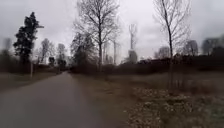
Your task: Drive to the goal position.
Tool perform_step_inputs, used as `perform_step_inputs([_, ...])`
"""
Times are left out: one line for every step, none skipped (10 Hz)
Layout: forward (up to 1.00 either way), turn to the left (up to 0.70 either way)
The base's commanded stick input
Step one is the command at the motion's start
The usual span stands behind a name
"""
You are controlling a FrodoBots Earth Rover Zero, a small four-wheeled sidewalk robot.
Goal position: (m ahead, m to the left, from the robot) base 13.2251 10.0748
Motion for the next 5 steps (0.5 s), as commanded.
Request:
perform_step_inputs([-0.45,0.0])
perform_step_inputs([-0.45,0.0])
perform_step_inputs([-0.45,0.0])
perform_step_inputs([-0.45,0.0])
perform_step_inputs([-0.45,0.0])
